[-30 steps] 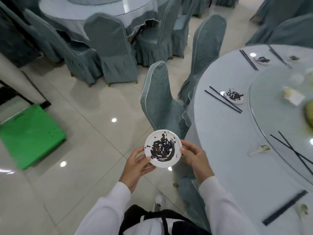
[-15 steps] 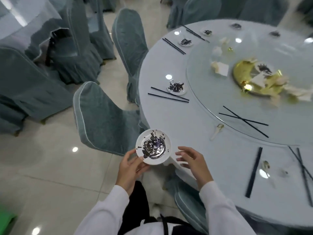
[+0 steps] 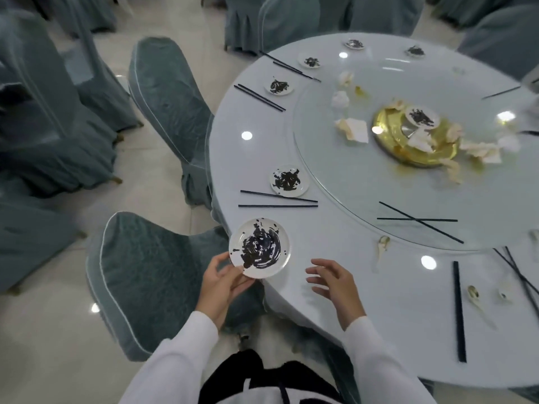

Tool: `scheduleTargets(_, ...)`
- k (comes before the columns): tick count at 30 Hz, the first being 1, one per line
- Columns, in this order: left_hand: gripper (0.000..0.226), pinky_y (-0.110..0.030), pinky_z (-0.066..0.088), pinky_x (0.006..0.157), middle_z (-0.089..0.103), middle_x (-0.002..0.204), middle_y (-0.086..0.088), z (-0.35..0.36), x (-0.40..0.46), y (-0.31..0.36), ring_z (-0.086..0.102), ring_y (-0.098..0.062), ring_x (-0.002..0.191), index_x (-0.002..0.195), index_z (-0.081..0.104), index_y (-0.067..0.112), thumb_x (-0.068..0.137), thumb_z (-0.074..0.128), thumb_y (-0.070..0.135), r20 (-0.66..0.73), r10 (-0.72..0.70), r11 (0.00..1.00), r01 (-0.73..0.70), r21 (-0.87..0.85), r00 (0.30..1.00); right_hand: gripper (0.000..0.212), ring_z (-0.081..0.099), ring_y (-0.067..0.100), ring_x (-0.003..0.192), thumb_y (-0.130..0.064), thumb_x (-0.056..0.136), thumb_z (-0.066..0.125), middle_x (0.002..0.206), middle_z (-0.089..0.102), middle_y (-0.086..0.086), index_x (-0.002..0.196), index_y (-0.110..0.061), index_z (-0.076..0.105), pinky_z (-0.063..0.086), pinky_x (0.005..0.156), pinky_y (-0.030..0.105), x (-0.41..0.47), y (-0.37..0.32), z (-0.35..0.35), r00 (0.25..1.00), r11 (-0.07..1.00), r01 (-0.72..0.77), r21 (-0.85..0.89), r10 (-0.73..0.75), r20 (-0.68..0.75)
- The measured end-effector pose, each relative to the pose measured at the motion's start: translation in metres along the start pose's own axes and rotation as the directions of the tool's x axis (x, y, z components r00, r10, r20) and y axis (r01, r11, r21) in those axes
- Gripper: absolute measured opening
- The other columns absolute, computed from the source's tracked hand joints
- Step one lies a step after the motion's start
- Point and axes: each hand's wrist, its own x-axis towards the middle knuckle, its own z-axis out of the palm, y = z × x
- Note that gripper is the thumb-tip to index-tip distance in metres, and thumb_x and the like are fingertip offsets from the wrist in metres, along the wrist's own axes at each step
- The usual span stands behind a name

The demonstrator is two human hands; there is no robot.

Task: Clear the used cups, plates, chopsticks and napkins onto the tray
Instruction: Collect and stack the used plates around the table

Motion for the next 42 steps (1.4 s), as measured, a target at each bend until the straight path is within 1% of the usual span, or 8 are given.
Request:
scheduleTargets(5, 0.036, -0.041, 0.066, 0.085, 0.077, 0.116, -0.018, -0.008, 0.029, 0.018, 0.077, -0.035, 0.101, 0.131, 0.056, 0.01, 0.098, 0.067, 0.0, 0.003, -0.019, 1.0, 0.019, 0.004, 1.0, 0.02, 0.078, 0.022, 0.093, -0.013, 0.104, 0.058, 0.102, 0.081, 0.003, 0.115, -0.016, 0.074, 0.061, 0.078, 0.03, 0.015, -0.007, 0.018, 0.999, 0.999, -0.045, 0.002, 0.045, -0.024)
scheduleTargets(12, 0.037, -0.044, 0.065, 0.088, 0.078, 0.115, -0.013, -0.02, 0.061, 0.035, 0.077, -0.033, 0.103, 0.133, 0.056, 0.013, 0.098, 0.068, 0.004, -0.019, -0.038, 0.999, 0.038, 0.016, 0.999, 0.022, 0.077, 0.021, 0.09, -0.012, 0.104, 0.056, 0.1, 0.081, 0.008, 0.115, -0.015, 0.074, 0.06, 0.073, 0.027, 0.054, -0.025, 0.024, 0.995, 0.996, -0.084, -0.006, 0.084, -0.047)
scheduleTargets(23, 0.031, -0.037, 0.066, 0.079, 0.08, 0.107, -0.011, -0.009, 0.075, 0.054, 0.078, -0.033, 0.099, 0.126, 0.058, 0.014, 0.1, 0.064, -0.001, -0.134, 0.002, 1.0, -0.002, -0.001, 0.991, 0.026, 0.074, 0.022, 0.082, -0.013, 0.105, 0.058, 0.097, 0.079, 0.009, 0.13, -0.012, 0.063, 0.058, 0.077, 0.032, 0.164, -0.085, 0.04, 0.989, 0.988, -0.146, 0.042, 0.146, -0.007)
scheduleTargets(28, 0.031, -0.036, 0.066, 0.076, 0.08, 0.108, -0.011, -0.005, 0.079, 0.053, 0.079, -0.033, 0.094, 0.126, 0.059, 0.013, 0.099, 0.065, 0.0, -0.175, -0.008, 1.0, 0.005, -0.013, 0.985, 0.034, 0.071, 0.022, 0.077, -0.011, 0.106, 0.055, 0.103, 0.076, 0.014, 0.14, -0.012, 0.051, 0.055, 0.07, 0.031, 0.209, -0.106, 0.053, 0.981, 0.981, -0.189, 0.046, 0.19, -0.027)
scheduleTargets(30, 0.03, -0.035, 0.065, 0.074, 0.08, 0.107, -0.011, -0.004, 0.081, 0.051, 0.079, -0.032, 0.091, 0.125, 0.06, 0.012, 0.099, 0.066, -0.001, -0.19, -0.014, 1.0, 0.01, -0.019, 0.982, 0.037, 0.069, 0.024, 0.078, -0.011, 0.106, 0.055, 0.111, 0.074, 0.019, 0.142, -0.006, 0.05, 0.054, 0.062, 0.027, 0.223, -0.11, 0.059, 0.975, 0.975, -0.221, 0.03, 0.222, -0.028)
scheduleTargets(33, 0.029, -0.034, 0.065, 0.071, 0.08, 0.106, -0.011, -0.005, 0.083, 0.048, 0.079, -0.031, 0.089, 0.123, 0.06, 0.012, 0.098, 0.066, -0.002, -0.214, -0.026, 0.999, 0.019, -0.034, 0.977, 0.029, 0.069, 0.023, 0.072, -0.012, 0.106, 0.057, 0.116, 0.074, 0.023, 0.131, 0.001, 0.059, 0.048, 0.043, 0.019, 0.239, -0.113, 0.068, 0.968, 0.968, -0.251, 0.018, 0.251, -0.013)
scheduleTargets(38, 0.03, -0.035, 0.065, 0.07, 0.08, 0.105, -0.01, -0.008, 0.084, 0.044, 0.079, -0.03, 0.086, 0.123, 0.061, 0.012, 0.098, 0.065, -0.003, -0.232, -0.026, 0.999, 0.018, -0.034, 0.972, 0.011, 0.059, 0.004, 0.043, -0.012, 0.104, 0.061, 0.09, 0.072, 0.008, 0.114, -0.007, 0.06, 0.039, 0.038, 0.016, 0.253, -0.116, 0.078, 0.949, 0.95, -0.301, 0.085, 0.307, -0.065)
scheduleTargets(42, 0.029, -0.036, 0.066, 0.072, 0.079, 0.11, -0.011, -0.013, 0.08, 0.044, 0.079, -0.033, 0.091, 0.124, 0.061, 0.012, 0.098, 0.065, -0.002, -0.236, -0.009, 1.0, 0.002, -0.031, 0.972, 0.012, 0.049, 0.013, 0.054, -0.006, 0.099, 0.068, 0.086, 0.07, 0.01, 0.111, -0.006, 0.062, 0.032, 0.035, 0.016, 0.261, -0.123, 0.077, 0.948, 0.955, -0.269, 0.122, 0.285, -0.142)
